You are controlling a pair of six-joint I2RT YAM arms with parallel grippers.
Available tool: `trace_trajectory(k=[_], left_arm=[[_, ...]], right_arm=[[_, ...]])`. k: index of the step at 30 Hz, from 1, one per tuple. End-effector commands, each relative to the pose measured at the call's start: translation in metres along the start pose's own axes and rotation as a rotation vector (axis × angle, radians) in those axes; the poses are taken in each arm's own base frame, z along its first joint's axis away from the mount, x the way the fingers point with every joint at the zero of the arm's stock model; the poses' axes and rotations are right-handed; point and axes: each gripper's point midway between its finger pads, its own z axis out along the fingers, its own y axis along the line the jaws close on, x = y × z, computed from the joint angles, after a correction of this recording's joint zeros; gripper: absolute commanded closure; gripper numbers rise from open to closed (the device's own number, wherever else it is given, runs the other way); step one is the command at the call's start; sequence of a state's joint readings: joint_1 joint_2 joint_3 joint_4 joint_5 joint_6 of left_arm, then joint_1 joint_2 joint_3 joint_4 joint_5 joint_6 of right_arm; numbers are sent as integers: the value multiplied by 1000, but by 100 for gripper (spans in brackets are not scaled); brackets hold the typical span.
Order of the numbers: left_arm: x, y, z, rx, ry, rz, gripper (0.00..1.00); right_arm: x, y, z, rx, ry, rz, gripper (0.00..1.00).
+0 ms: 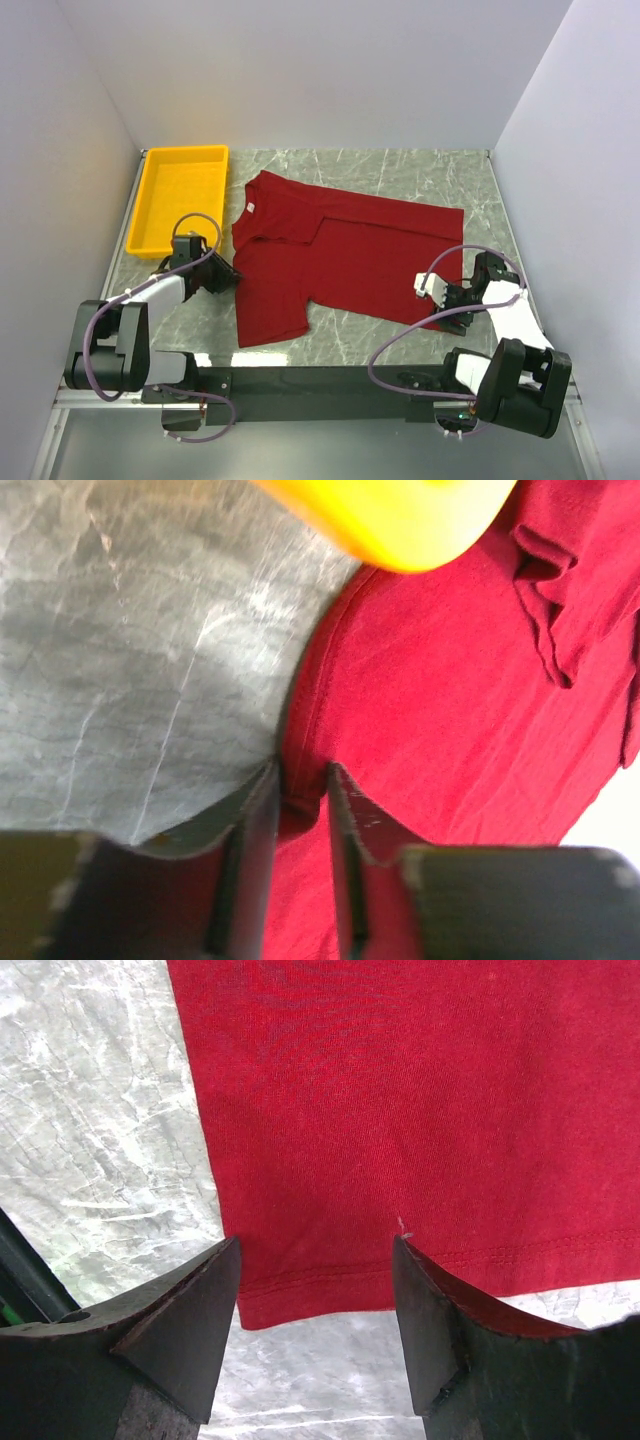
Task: Fold and stack the t-shirts
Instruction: Fold the tshirt
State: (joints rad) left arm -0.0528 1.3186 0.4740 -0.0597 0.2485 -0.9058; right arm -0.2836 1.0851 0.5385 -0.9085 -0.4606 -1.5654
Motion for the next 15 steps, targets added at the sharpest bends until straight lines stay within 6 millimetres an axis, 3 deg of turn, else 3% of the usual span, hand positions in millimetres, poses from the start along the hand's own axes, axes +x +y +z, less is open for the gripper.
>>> trace_trajectory(k=[1, 9, 15], left_arm=[[10, 4, 0, 5, 32, 13, 70], [7, 3, -11, 2, 11, 69, 95], [5, -6, -16, 28, 6, 74, 99]], right_arm=[[-4, -19, -6, 42, 3, -50, 32], [-2, -14, -8, 2, 18, -116, 33], [0, 3, -9, -79, 28, -154, 34]])
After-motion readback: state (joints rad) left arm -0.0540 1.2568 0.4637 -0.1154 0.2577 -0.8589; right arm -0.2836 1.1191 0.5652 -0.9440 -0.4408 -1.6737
